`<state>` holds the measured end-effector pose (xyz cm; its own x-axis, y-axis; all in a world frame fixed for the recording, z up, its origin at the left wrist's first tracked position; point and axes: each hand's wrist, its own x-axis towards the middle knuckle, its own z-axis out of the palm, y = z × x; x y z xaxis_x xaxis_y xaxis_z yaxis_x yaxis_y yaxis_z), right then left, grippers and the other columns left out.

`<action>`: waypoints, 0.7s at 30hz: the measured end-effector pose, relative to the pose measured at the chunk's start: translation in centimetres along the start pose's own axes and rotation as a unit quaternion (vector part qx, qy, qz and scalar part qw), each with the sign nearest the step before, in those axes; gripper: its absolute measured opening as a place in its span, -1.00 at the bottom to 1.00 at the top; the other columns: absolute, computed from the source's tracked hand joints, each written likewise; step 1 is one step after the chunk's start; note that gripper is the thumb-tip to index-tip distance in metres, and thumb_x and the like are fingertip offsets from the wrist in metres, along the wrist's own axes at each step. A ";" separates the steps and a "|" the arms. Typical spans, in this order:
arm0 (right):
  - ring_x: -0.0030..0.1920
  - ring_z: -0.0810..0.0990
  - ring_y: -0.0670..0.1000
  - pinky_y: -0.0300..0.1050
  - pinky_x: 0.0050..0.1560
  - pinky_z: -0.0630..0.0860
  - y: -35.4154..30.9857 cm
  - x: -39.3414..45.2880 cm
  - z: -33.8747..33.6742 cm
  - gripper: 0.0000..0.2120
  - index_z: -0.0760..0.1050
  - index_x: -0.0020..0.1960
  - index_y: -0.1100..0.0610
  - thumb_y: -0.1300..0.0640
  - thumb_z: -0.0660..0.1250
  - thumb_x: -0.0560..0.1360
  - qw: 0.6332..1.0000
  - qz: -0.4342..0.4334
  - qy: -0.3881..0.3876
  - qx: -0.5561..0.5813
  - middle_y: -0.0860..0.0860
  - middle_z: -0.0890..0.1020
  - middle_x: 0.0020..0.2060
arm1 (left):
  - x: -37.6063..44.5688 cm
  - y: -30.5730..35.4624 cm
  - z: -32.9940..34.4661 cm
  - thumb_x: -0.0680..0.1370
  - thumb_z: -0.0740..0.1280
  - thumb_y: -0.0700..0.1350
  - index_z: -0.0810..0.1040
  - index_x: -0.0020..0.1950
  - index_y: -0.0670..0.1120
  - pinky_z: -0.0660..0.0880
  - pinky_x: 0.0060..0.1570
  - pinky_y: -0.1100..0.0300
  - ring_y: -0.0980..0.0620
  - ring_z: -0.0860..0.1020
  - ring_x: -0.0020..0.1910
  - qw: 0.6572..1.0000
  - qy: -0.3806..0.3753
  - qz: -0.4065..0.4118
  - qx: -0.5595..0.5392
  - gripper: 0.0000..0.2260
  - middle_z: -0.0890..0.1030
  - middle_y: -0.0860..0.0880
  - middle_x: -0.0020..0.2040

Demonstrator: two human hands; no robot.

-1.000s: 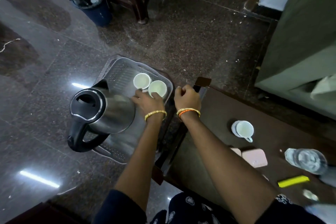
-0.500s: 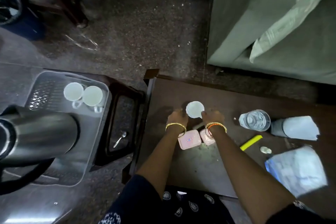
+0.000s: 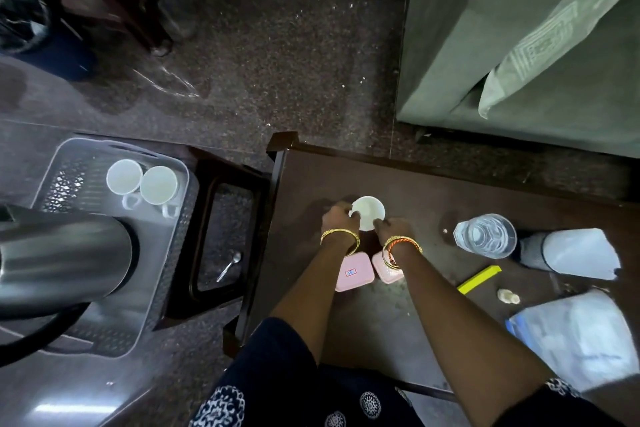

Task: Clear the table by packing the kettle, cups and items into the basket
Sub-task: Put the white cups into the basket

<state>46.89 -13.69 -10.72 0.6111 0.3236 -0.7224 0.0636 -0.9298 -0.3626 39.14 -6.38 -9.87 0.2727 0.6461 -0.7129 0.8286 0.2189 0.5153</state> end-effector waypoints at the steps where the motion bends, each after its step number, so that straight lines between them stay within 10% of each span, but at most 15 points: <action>1: -0.01 0.58 0.27 -0.04 -0.06 0.46 -0.1 -0.4 -0.3 -0.67 0.58 0.03 0.39 0.14 0.22 0.52 1.000 -0.002 0.010 0.014 0.33 0.63 -0.02 | -0.2 -0.1 -0.2 0.52 0.31 -0.14 0.57 0.19 -0.19 0.52 0.18 0.04 -0.20 0.59 0.13 1.000 0.013 0.004 -0.011 -0.73 0.64 -0.20 0.14; 9: -0.34 0.47 0.09 -0.16 -0.36 0.30 -7.1 -6.7 -1.7 -0.77 0.53 -0.40 0.12 0.07 0.36 0.40 0.993 -0.062 0.028 0.098 0.05 0.51 -0.47 | -4.4 -2.6 -7.5 0.44 0.42 -0.05 0.63 -0.08 -0.14 0.61 -0.04 0.02 -0.11 0.67 -0.12 0.965 0.131 0.034 -0.226 -0.83 0.70 -0.14 -0.13; 15: -0.51 0.37 -0.02 -0.14 -0.44 0.27 -18.9 -11.0 1.5 -0.65 0.43 -0.52 0.19 0.07 0.37 0.38 0.972 -0.209 -0.009 0.103 0.06 0.42 -0.59 | -6.0 -8.3 -17.5 0.47 0.40 -0.17 0.60 -0.04 -0.21 0.53 -0.07 0.14 -0.07 0.61 -0.13 0.896 0.366 0.005 -0.252 -0.86 0.66 -0.21 -0.11; 21: -0.52 0.24 -0.03 -0.12 -0.44 0.20 -30.7 -13.4 9.3 -0.55 0.25 -0.60 0.14 0.10 0.37 0.36 0.944 -0.318 -0.084 0.040 0.03 0.25 -0.58 | -4.1 -13.3 -22.9 0.45 0.43 -0.14 0.59 0.09 -0.25 0.52 0.09 0.00 -0.18 0.62 0.02 0.930 0.275 -0.076 -0.233 -0.73 0.66 -0.26 0.01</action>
<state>29.44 12.11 4.59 0.3351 0.8408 -0.4251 0.3112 -0.5247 -0.7924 15.80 4.81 -2.89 -0.2271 0.8303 -0.5090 0.5010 0.5478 0.6700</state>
